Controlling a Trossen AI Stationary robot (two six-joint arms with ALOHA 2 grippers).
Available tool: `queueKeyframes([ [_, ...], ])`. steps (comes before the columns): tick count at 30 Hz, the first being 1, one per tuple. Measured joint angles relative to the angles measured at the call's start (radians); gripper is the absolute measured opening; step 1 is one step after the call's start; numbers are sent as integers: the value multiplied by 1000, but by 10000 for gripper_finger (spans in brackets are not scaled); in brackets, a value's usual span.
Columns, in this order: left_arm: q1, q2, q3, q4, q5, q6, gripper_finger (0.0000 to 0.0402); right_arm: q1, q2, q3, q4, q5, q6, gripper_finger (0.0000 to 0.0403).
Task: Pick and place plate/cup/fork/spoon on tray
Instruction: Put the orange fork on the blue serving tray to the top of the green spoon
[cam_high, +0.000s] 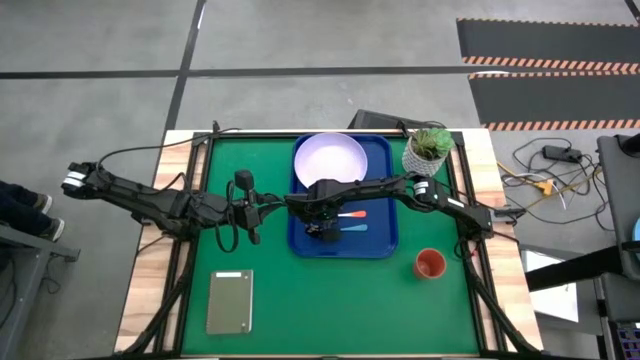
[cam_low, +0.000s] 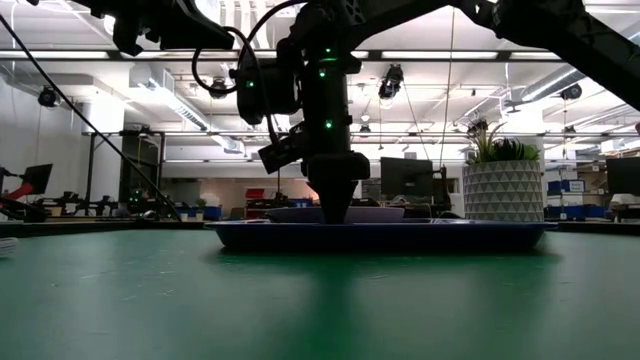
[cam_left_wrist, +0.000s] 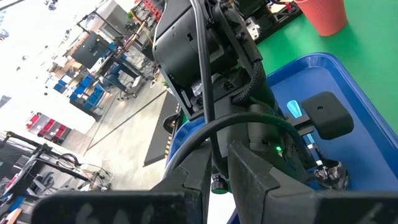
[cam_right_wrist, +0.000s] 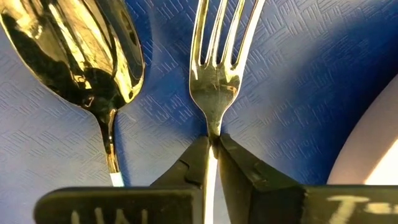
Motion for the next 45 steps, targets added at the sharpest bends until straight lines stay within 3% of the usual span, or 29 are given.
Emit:
queueKeyframes([
  [32,0,0,0,0,-2,0,36,0,0,0,3,-2,-2,86],
  [45,0,0,1,1,-2,0,36,0,-5,0,-3,-3,-1,79],
])
